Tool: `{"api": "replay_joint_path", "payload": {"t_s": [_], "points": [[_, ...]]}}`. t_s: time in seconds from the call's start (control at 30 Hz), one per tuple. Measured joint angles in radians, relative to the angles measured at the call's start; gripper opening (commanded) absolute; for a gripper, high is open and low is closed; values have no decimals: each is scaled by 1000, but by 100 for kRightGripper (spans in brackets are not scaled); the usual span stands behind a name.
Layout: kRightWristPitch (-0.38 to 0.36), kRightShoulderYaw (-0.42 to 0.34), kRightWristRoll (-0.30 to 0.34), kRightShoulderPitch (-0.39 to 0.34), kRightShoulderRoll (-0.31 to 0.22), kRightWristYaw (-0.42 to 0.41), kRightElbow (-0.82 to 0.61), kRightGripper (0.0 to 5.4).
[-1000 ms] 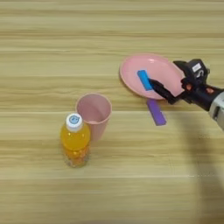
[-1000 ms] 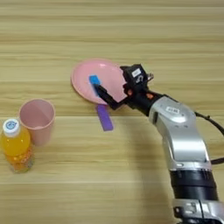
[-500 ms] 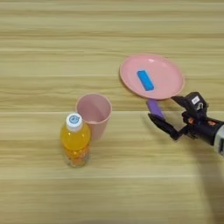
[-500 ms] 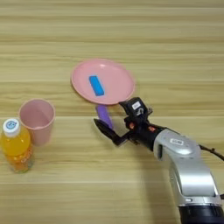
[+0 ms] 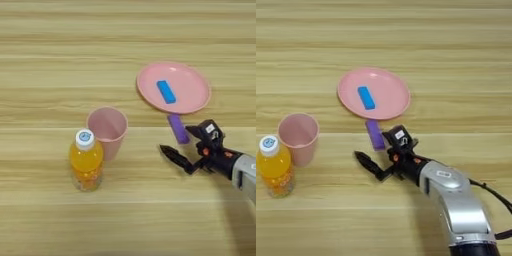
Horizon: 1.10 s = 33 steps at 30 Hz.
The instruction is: Move the objects on the table
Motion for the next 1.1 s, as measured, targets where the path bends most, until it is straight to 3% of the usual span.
{"api": "replay_joint_path", "payload": {"t_s": [0.63, 1.1], "points": [[-66, -1, -15, -55, 32, -49, 117, 538], [-64, 0, -28, -85, 36, -90, 156, 382]]}}
